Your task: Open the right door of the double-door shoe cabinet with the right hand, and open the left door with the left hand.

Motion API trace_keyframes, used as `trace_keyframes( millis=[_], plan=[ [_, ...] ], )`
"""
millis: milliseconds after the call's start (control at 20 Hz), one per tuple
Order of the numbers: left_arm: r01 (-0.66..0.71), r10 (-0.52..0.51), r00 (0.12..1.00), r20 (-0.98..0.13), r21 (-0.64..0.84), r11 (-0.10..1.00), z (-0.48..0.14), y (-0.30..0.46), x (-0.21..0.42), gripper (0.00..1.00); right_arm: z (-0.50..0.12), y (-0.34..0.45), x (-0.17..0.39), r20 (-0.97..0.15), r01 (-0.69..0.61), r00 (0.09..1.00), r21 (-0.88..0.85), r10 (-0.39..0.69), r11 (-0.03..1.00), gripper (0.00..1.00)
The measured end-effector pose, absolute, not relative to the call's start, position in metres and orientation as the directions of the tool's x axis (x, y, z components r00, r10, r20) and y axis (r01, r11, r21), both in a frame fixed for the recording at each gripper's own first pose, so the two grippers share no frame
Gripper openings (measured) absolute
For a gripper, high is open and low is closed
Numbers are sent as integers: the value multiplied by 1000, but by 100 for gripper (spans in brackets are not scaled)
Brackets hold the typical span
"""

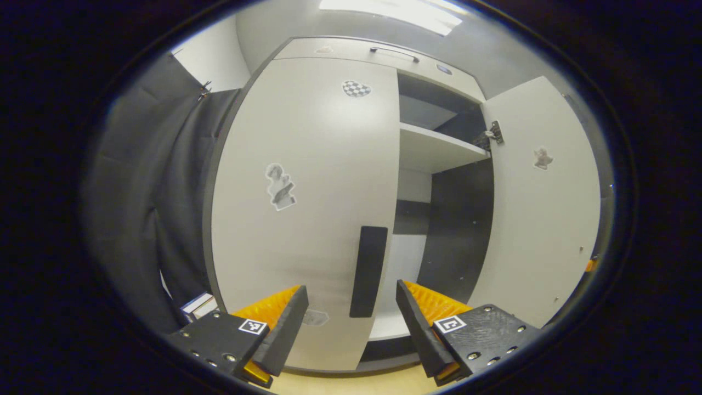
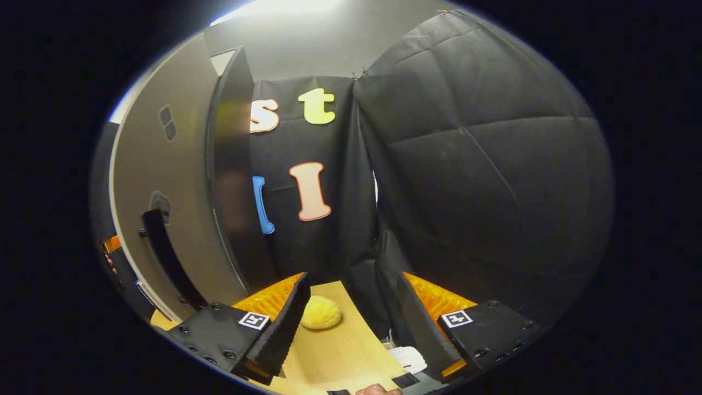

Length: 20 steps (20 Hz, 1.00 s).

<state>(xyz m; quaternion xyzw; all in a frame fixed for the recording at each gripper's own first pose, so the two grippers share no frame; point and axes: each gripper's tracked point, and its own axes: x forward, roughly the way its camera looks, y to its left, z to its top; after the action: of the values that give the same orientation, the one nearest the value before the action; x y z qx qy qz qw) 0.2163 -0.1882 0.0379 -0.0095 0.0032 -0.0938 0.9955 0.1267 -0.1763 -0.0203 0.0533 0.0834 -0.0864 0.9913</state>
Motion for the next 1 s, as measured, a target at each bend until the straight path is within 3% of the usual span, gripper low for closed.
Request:
trace_keyframes(
  millis=[400, 550, 700, 850, 950, 1000],
  plan=[
    [122, -122, 992, -39, 6, 992, 32, -203, 262, 94, -44, -190, 186, -210, 117, 973, 91, -96, 989, 98],
    [90, -90, 995, -45, -11, 996, 27, -201, 272, 64, -51, -191, 200, -218, 95, 973, 88, -74, 991, 98],
    [98, -98, 994, -45, -13, 995, 27, -206, 273, 63, -53, -194, 210, -219, 89, 973, 92, -67, 992, 98],
    [98, -99, 994, -36, -19, 995, 29, -210, 278, 39, -57, -194, 218, -227, 85, 972, 98, -60, 992, 98],
    [86, -85, 996, -40, 15, 996, 30, -210, 274, 31, -59, -195, 223, -226, 83, 972, 87, -61, 993, 98],
    [78, -77, 996, -37, 34, 996, 30, -209, 274, 33, -61, -194, 225, -226, 81, 972, 81, -60, 993, 98]
  ],
)
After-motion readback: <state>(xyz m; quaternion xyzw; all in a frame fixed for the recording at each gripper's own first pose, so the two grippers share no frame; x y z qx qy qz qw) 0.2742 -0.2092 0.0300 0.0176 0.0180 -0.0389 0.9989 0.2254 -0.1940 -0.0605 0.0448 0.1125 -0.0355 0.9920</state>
